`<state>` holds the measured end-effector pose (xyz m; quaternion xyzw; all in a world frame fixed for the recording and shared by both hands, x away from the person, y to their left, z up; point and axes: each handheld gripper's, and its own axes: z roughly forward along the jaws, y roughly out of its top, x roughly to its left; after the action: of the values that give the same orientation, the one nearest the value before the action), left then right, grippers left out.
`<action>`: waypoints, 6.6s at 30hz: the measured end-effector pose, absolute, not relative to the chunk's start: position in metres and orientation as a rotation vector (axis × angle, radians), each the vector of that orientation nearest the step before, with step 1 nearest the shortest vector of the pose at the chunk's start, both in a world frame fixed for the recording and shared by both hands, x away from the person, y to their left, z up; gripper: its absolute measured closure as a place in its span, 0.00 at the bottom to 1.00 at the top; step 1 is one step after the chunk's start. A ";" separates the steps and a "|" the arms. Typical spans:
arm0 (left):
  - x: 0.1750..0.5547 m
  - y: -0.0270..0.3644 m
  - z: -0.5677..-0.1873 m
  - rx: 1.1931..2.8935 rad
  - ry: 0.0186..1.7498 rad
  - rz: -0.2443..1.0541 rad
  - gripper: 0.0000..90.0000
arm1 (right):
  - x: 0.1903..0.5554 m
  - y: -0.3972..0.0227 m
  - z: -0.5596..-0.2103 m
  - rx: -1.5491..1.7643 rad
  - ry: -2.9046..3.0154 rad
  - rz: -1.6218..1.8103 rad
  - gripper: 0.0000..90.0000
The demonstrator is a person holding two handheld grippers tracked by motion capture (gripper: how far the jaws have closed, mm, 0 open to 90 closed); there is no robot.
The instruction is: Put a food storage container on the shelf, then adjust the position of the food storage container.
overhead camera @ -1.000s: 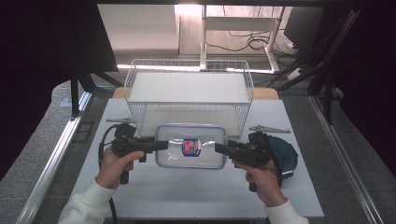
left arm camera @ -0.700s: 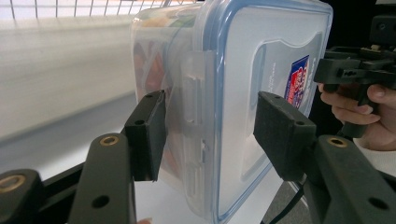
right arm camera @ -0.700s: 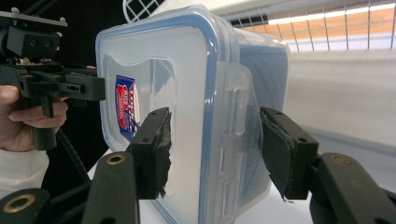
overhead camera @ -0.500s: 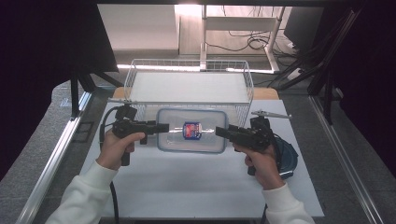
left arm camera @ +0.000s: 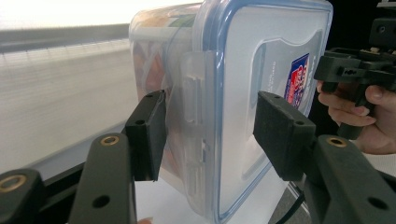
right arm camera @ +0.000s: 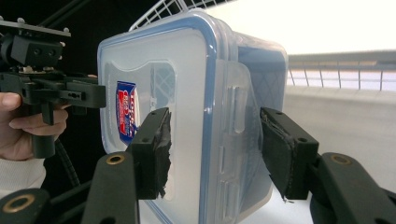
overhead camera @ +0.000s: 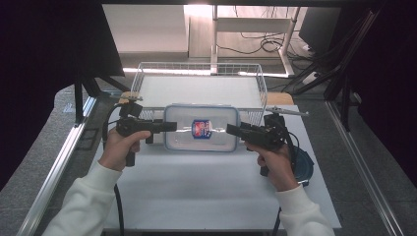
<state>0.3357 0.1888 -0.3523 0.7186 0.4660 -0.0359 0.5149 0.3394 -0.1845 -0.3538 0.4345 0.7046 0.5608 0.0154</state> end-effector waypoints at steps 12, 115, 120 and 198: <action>0.337 0.191 -0.333 1.715 1.108 -0.061 0.50 | 0.343 -0.182 -0.335 1.328 2.190 1.745 0.50; 0.433 0.205 -0.324 1.576 1.202 0.054 0.18 | 0.456 -0.173 -0.297 1.512 2.076 1.637 0.21; 0.403 0.212 -0.328 1.608 1.141 0.082 0.19 | 0.435 -0.193 -0.297 1.387 2.110 1.621 0.24; 0.248 0.211 -0.474 1.920 1.162 0.222 0.26 | 0.303 -0.307 -0.411 1.352 2.202 1.244 0.57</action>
<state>0.2475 0.2108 -0.4737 0.7692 0.4654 0.0891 0.4287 0.3032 -0.3069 -0.4114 0.4669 0.7608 0.4296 0.1364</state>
